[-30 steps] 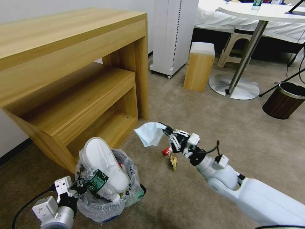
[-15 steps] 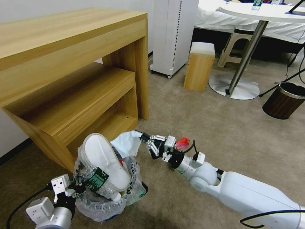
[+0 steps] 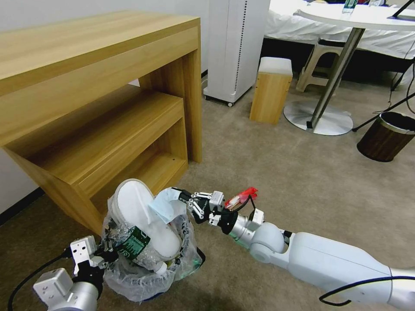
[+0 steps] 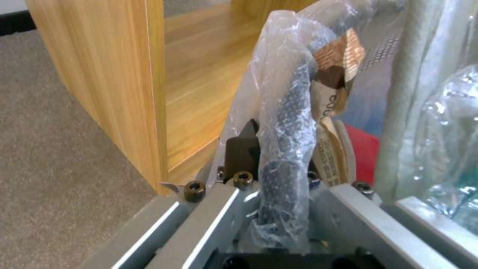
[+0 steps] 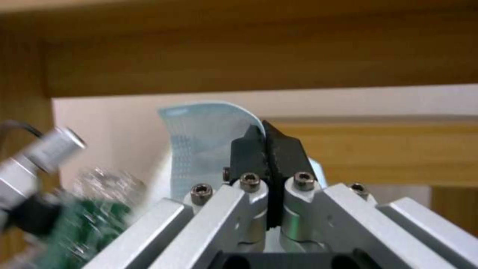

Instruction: Pick up the trash bin and place the garbage on the floor into it.

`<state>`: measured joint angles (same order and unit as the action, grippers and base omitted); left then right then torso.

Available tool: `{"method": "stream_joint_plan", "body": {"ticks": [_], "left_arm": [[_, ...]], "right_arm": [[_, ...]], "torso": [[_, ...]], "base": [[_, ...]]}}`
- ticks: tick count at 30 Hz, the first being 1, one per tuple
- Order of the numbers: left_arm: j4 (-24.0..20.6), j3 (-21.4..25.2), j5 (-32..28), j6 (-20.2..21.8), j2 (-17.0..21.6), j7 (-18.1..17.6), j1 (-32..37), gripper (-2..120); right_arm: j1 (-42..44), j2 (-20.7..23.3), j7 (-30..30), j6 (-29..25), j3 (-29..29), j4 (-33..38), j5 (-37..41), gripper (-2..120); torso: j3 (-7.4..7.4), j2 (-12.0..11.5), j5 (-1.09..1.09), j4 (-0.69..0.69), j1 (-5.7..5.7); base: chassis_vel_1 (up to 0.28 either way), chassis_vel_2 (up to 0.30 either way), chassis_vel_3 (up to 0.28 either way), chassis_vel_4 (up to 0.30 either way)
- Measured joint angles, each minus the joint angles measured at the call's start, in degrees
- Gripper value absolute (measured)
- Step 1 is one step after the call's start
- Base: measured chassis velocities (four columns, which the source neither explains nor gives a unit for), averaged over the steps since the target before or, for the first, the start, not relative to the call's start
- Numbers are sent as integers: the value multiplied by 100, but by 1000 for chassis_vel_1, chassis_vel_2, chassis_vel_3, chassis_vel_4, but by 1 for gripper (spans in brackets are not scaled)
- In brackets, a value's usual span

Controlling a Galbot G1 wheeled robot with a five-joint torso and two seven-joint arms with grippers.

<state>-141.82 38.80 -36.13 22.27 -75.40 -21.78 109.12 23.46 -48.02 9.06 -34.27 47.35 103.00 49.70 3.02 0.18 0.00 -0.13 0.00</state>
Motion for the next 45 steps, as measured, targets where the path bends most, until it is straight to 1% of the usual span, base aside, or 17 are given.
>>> {"method": "stream_joint_plan", "body": {"ticks": [4, 7, 11, 15, 16, 22, 27, 36, 41, 45], "left_arm": [[16, -3, -1, 0, -8, 2, -16, 1], [20, -15, -1, 0, -10, 4, -19, 1], [-13, -40, 16, 2, -29, 14, 3, 1], [-114, -70, 80, 3, -59, 47, 64, 1], [-114, -70, 80, 3, -59, 47, 64, 1], [-140, -61, 95, 5, -74, 62, 93, 1], [-142, -54, 95, 5, -80, 64, 85, 1], [-148, -68, 83, 5, -84, 70, 69, 1], [-148, -106, 118, 5, -106, 99, 103, 1], [-148, -95, 123, 5, -94, 104, 137, 1]], "right_arm": [[-3, 21, 20, 2, 2, 120, 37, 0], [-68, 27, -18, 34, 118, 225, 115, 0], [-281, -27, -90, 87, 334, 192, 238, 0], [-698, -122, -100, 154, 677, 132, 417, 0], [-698, -122, -100, 154, 677, 132, 417, 0], [-1031, -260, -104, 219, 1097, 147, 602, 0], [-1004, -277, -241, 287, 1283, 168, 614, 0], [-837, -234, -419, 351, 1366, 48, 581, 0], [-846, -325, -515, 441, 1481, -53, 658, 0], [-937, -398, -732, 617, 1600, -32, 779, 0]], "torso": [[0, 0, 0, -1, 0], [0, 0, 0, -1, 0], [0, 0, 0, -1, 0], [0, 0, 0, -1, 0], [0, 0, 0, -1, 0], [0, 0, 0, 0, 0], [0, 0, 0, 0, 0], [0, 0, 0, -1, 0], [0, 0, 0, -1, 0], [0, 0, 0, 0, 0]], "base": [[0, 0, 0, 0], [0, 0, 0, 0], [0, 0, 0, 0], [0, 0, 0, 0], [0, 0, 0, 0], [0, 0, 0, 0], [0, 0, 0, 0], [0, 0, 0, 0], [0, 0, 0, 0], [0, 0, 0, 0]]}}
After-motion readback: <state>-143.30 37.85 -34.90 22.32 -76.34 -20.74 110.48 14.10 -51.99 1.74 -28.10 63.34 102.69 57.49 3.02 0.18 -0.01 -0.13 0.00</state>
